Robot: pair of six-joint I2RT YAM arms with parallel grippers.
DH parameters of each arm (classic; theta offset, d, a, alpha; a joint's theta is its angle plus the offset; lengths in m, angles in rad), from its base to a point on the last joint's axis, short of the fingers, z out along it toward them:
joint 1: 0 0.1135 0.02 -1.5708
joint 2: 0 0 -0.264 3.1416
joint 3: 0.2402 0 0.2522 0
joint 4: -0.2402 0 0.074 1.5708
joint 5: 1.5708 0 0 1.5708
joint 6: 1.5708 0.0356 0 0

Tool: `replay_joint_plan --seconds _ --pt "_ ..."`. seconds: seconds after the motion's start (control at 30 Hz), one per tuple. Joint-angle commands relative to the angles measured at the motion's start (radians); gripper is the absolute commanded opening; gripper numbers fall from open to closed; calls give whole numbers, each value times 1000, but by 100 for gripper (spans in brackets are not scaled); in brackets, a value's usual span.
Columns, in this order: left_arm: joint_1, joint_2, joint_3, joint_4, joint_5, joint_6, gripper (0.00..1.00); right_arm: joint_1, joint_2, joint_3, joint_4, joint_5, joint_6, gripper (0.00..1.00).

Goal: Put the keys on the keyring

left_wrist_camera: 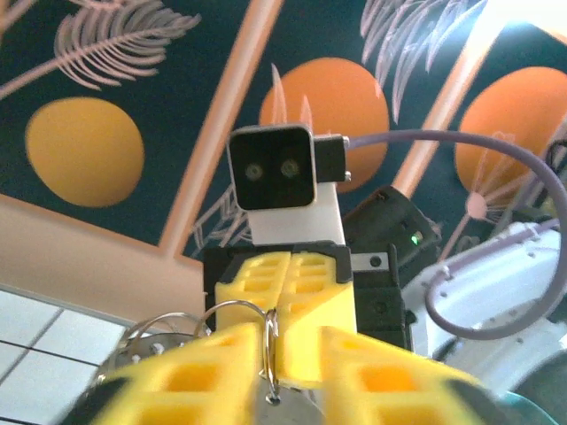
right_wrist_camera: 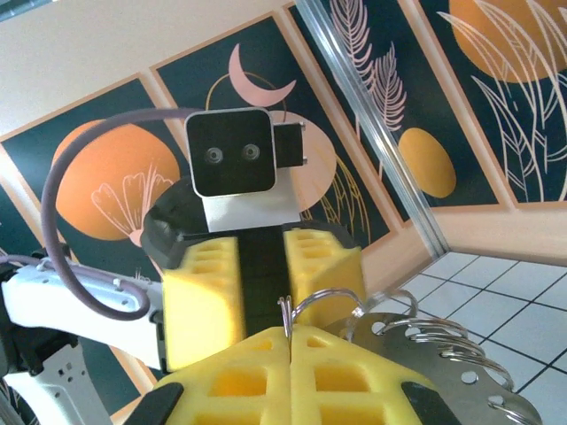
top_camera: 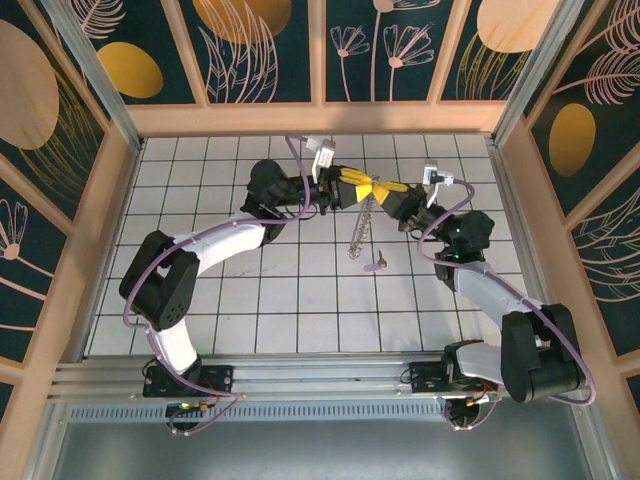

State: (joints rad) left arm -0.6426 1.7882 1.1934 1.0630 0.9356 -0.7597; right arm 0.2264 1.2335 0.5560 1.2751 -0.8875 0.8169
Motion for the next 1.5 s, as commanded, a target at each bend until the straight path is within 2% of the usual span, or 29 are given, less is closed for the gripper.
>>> replay_joint_plan --seconds 0.0,0.17,0.37,0.6,0.97,1.23,1.47 --pt "2 -21 -73 131 -166 -64 41 3 -1 31 71 14 -1 0" --pt "3 9 -139 311 -279 -185 43 0 -2 36 85 22 11 0" --pt "1 63 -132 422 -279 -272 36 2 2 39 96 49 21 0" --pt "-12 80 -126 445 -282 -292 31 2 44 38 159 108 68 0" --pt "-26 117 -103 462 -290 -306 24 15 99 49 224 114 117 0" --pt "-32 133 -95 492 -303 -317 24 38 117 56 224 125 116 0" --pt "-33 126 -112 523 -320 -322 30 44 130 51 226 148 116 0"
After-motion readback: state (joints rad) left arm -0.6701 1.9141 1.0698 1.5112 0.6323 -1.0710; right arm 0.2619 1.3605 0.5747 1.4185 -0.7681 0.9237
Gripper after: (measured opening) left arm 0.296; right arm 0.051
